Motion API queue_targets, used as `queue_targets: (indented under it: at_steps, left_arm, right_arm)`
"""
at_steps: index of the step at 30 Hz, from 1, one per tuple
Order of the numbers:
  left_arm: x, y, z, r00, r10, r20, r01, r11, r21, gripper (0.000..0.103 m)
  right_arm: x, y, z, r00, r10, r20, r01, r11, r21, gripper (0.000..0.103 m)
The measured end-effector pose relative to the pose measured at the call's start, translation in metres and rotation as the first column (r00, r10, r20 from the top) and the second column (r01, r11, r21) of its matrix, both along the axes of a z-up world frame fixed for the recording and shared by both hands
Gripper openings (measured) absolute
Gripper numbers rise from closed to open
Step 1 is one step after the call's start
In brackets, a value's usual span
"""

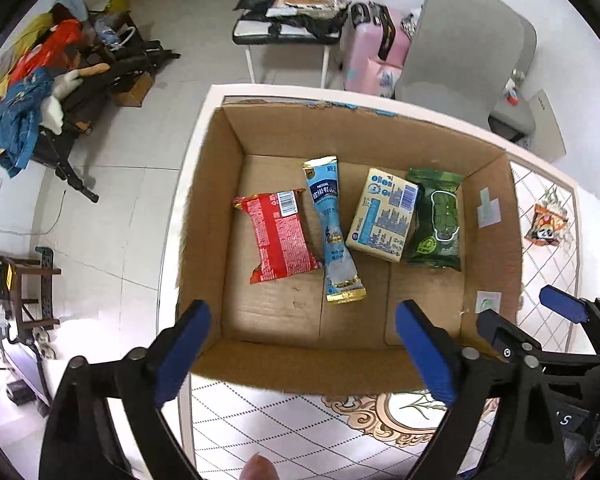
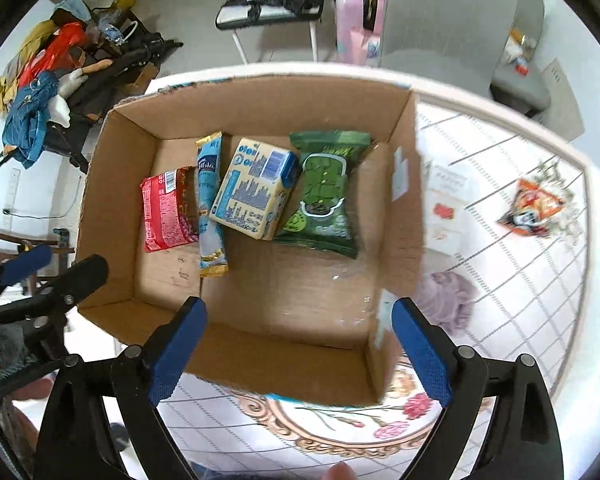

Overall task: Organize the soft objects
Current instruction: 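Grasp the white box with the left tool while the right tool grasps the lavender cloth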

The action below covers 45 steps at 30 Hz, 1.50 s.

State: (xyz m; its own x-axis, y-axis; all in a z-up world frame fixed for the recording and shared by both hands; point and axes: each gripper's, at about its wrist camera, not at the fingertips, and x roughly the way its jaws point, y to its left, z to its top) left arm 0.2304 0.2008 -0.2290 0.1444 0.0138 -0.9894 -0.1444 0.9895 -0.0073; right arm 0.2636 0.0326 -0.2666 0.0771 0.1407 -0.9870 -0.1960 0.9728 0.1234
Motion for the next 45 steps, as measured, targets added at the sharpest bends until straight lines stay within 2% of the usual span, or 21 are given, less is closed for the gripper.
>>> queue_targets:
  at_steps: [8,15,20,22,25,28,29,32,36,38,39,40,42,44,45]
  left_arm:
    - [-0.032,-0.008,0.035,0.996,0.036,0.086,-0.036,0.999,-0.003,0.096]
    - [-0.049,-0.025,0.057,0.992,0.025,0.126,-0.026,1.0,0.009,0.101]
    - [-0.045,-0.046,0.066,0.989,0.0,0.15,-0.003,1.0,0.019,0.101]
    - [-0.038,-0.06,0.068,0.988,-0.023,0.154,0.016,0.999,0.048,0.101]
    - [-0.021,-0.093,0.064,0.985,-0.086,0.147,0.071,0.992,0.106,0.101]
    - [-0.002,-0.126,0.057,0.978,-0.153,0.141,0.124,0.973,0.194,0.101]
    - [0.009,-0.143,0.05,0.973,-0.192,0.13,0.155,0.956,0.251,0.101]
    - [0.035,-0.175,0.03,0.959,-0.267,0.091,0.22,0.91,0.351,0.101]
    - [0.067,-0.206,0.006,0.943,-0.33,0.033,0.286,0.86,0.423,0.101]
    - [0.079,-0.219,-0.002,0.932,-0.363,0.003,0.324,0.835,0.445,0.101]
    - [0.088,-0.231,-0.008,0.92,-0.391,-0.019,0.355,0.811,0.465,0.101]
    - [0.095,-0.24,-0.011,0.91,-0.413,-0.034,0.378,0.792,0.48,0.101]
    - [0.11,-0.26,-0.021,0.887,-0.456,-0.075,0.434,0.765,0.476,0.101]
    - [0.127,-0.28,-0.032,0.863,-0.491,-0.122,0.487,0.741,0.463,0.101]
    - [0.135,-0.288,-0.039,0.849,-0.507,-0.146,0.517,0.744,0.423,0.101]
  right_arm:
    - [-0.033,-0.013,0.048,0.996,0.026,0.08,-0.028,1.0,0.015,0.096]
    - [-0.053,-0.023,0.065,0.995,0.04,0.088,-0.045,0.997,0.061,0.096]
    - [-0.056,-0.059,0.068,0.997,-0.03,0.065,0.021,0.99,0.141,0.096]
    - [-0.054,-0.082,0.065,0.996,-0.081,0.04,0.073,0.982,0.173,0.096]
    - [-0.047,-0.134,0.048,0.979,-0.204,-0.015,0.202,0.958,0.205,0.096]
    - [-0.034,-0.185,0.008,0.936,-0.333,-0.109,0.35,0.912,0.213,0.096]
    - [-0.029,-0.201,-0.013,0.913,-0.375,-0.158,0.403,0.888,0.22,0.096]
    - [-0.017,-0.228,-0.07,0.845,-0.453,-0.284,0.522,0.812,0.26,0.096]
    - [-0.004,-0.23,-0.128,0.792,-0.473,-0.386,0.59,0.756,0.284,0.095]
    - [0.0,-0.227,-0.151,0.768,-0.471,-0.434,0.618,0.725,0.305,0.088]
    - [0.002,-0.226,-0.158,0.761,-0.472,-0.445,0.623,0.721,0.302,0.07]
    - [0.003,-0.224,-0.163,0.76,-0.47,-0.449,0.621,0.73,0.285,0.046]
    - [0.002,-0.228,-0.166,0.758,-0.477,-0.445,0.628,0.718,0.3,0.038]
    - [0.0,-0.238,-0.159,0.767,-0.486,-0.42,0.621,0.725,0.296,0.03]
    - [-0.001,-0.244,-0.155,0.773,-0.492,-0.401,0.617,0.732,0.29,0.022]
